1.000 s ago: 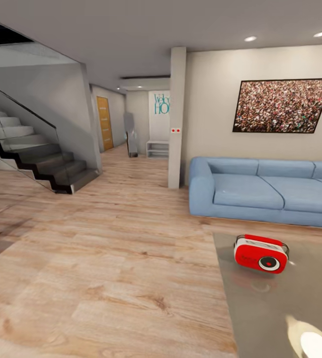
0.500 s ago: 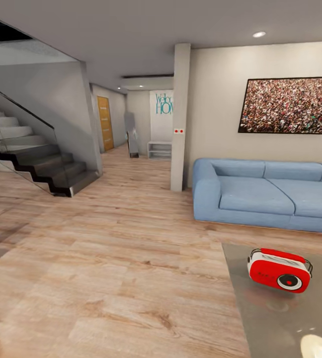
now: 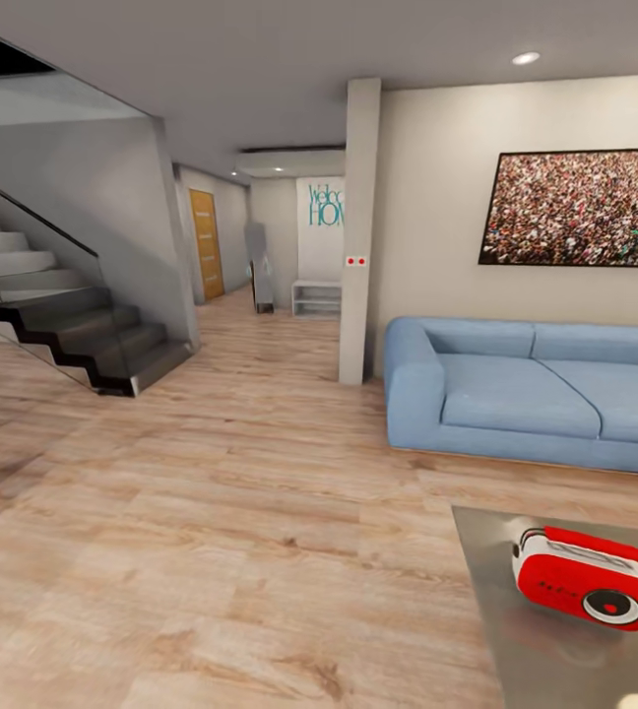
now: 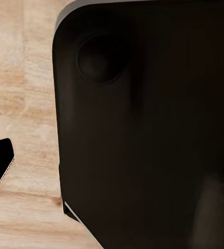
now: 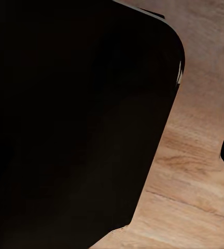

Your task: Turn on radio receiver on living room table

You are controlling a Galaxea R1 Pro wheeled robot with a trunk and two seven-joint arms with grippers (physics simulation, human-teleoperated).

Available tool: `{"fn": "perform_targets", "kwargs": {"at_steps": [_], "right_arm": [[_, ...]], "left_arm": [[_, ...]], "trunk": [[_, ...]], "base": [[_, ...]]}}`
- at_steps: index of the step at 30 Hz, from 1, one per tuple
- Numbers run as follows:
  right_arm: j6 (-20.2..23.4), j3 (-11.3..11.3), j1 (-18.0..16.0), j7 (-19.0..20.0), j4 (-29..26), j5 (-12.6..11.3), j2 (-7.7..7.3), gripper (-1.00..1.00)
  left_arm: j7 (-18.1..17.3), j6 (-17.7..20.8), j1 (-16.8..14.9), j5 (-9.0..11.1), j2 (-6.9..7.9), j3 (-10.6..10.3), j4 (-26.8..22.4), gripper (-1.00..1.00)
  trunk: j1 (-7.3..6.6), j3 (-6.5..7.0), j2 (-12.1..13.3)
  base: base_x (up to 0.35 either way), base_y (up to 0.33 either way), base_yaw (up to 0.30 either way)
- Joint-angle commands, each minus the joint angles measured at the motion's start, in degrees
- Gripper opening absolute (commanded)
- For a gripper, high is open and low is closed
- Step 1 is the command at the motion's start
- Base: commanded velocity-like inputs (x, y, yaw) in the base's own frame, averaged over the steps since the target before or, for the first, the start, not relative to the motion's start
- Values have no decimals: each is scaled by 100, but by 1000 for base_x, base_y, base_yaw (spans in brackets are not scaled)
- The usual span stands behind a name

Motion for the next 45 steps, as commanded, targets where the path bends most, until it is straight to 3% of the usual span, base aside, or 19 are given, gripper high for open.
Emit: {"fn": "perform_targets", "kwargs": {"at_steps": [1, 45], "right_arm": [[0, 0, 0, 0, 0, 0, 0, 100], [-9, 9, 0, 0, 0, 2, -9, 100]], "left_arm": [[0, 0, 0, 0, 0, 0, 0, 100], [0, 0, 0, 0, 15, 8, 0, 100]], "trunk": [[0, 0, 0], [0, 0, 0]], "base": [[327, 0, 0], [327, 0, 0]]}}
